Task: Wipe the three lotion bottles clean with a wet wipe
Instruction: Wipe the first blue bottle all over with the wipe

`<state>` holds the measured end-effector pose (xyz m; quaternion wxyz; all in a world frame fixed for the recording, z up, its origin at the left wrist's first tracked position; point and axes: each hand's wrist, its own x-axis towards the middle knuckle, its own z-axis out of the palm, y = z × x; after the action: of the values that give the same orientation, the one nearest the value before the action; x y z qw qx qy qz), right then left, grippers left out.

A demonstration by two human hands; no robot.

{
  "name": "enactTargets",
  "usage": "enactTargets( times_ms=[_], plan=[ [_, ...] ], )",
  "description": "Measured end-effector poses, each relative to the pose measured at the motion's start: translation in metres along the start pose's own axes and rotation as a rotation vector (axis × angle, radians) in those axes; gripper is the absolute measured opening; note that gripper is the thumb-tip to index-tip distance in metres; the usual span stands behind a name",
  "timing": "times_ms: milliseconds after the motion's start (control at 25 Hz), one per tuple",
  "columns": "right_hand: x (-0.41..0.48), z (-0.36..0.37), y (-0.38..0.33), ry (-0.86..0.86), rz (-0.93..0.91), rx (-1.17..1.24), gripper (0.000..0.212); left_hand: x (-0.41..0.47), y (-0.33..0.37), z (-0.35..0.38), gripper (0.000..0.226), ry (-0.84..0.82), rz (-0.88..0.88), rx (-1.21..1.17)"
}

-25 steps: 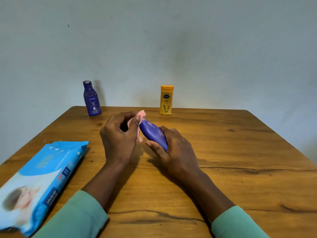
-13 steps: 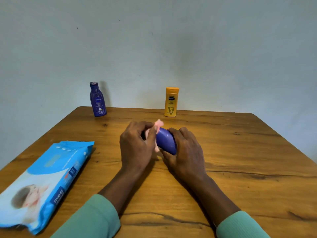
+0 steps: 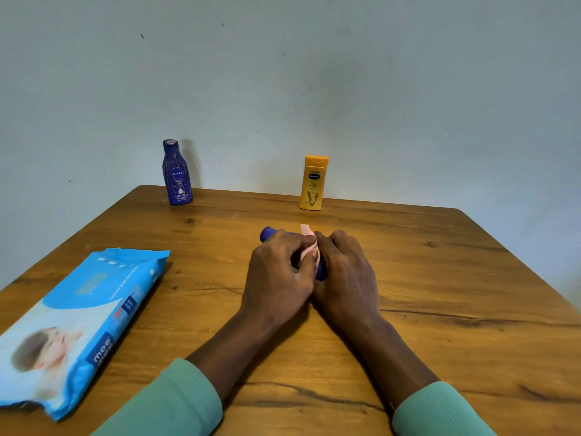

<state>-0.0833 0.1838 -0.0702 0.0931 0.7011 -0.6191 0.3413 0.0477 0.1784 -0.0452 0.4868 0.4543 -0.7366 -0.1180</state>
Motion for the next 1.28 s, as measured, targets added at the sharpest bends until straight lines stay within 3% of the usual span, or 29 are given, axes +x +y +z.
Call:
enactTargets(
  times_ms=[120, 280, 480, 680, 880, 1040, 1280],
  plan=[
    [0.000, 0.000, -0.001, -0.046, -0.072, -0.042, 0.081, 0.017, -0.024, -0.012, 0.026, 0.089, -0.141, 0.095],
    [0.001, -0.004, -0.002, -0.028, -0.175, -0.100, 0.078, 0.031, -0.048, -0.027, 0.029, 0.095, -0.303, 0.193],
    [0.000, -0.002, -0.006, -0.070, -0.108, -0.065, 0.076, 0.014, -0.022, -0.016, 0.025, 0.040, -0.140, 0.137],
    [0.004, -0.004, 0.001, -0.092, 0.161, 0.242, 0.050, 0.001, -0.003, 0.003, 0.028, -0.088, 0.061, 0.066],
    [0.004, -0.007, 0.003, -0.202, 0.218, 0.285, 0.074, 0.024, -0.040, -0.011, 0.029, -0.011, -0.173, 0.217],
    [0.006, -0.009, 0.002, -0.265, 0.264, 0.433, 0.076, 0.023, -0.050, -0.015, 0.029, -0.034, -0.250, 0.200],
    [0.004, -0.020, 0.008, -0.384, 0.445, 1.058, 0.074, 0.005, -0.024, -0.001, 0.032, -0.151, -0.061, 0.051]
  ],
)
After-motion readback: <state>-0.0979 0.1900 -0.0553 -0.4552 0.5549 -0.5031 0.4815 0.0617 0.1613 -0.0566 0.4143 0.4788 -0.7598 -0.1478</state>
